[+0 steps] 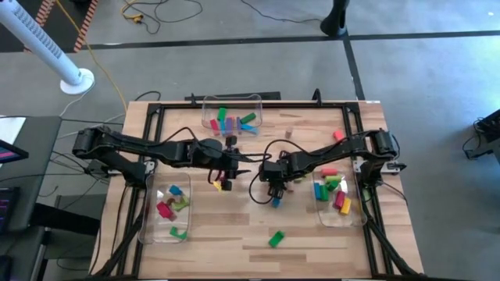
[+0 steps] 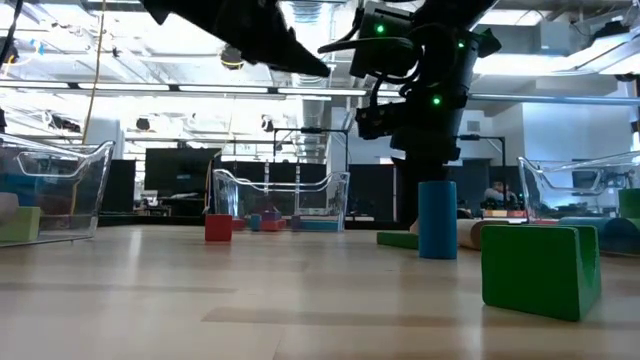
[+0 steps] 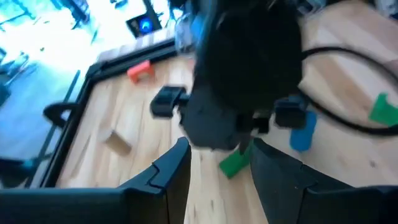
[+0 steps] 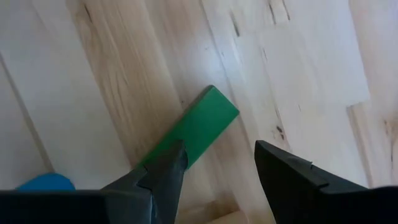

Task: Sort blocks by size
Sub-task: Put the light green arc block into the left transparent bin

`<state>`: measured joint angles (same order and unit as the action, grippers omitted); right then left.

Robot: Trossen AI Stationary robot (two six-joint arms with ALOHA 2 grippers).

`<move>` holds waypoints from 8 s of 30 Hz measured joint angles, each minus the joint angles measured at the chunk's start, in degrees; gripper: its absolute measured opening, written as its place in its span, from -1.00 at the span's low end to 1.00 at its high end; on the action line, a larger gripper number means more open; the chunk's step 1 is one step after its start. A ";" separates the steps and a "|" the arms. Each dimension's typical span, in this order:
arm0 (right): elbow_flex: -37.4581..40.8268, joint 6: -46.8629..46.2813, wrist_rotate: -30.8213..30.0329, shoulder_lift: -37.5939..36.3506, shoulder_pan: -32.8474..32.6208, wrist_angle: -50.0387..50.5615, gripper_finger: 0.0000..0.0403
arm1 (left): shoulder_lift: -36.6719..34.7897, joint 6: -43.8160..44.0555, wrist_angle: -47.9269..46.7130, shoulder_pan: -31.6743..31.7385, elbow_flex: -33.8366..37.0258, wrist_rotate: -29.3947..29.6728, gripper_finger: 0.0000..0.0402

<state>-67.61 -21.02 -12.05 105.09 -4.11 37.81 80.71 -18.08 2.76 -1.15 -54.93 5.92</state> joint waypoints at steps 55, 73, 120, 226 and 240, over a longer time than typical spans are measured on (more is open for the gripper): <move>0.92 -1.46 -7.69 -11.10 -12.52 12.15 0.12 | -1.79 -2.91 -30.71 -8.44 -1.05 -15.81 -0.23; 1.45 -1.47 0.26 -11.07 -1.98 20.29 0.12 | -1.79 -3.25 -28.46 -8.42 -1.05 -15.83 -0.23; 9.64 -7.02 6.56 -10.98 5.17 10.56 0.12 | -1.75 -3.15 -25.73 -8.42 -1.05 -15.82 -0.23; 6.73 27.96 2.26 -10.99 2.79 11.67 0.02 | -1.73 -3.92 -23.89 -8.42 -1.01 -15.81 -0.23; 11.77 32.81 7.92 -11.03 7.26 8.96 -0.04 | -1.73 -4.02 -23.82 -8.39 -1.01 -15.81 -0.23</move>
<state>-55.85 11.80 -4.13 94.06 3.15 46.76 78.98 -22.11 -21.06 -9.54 -55.94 -9.89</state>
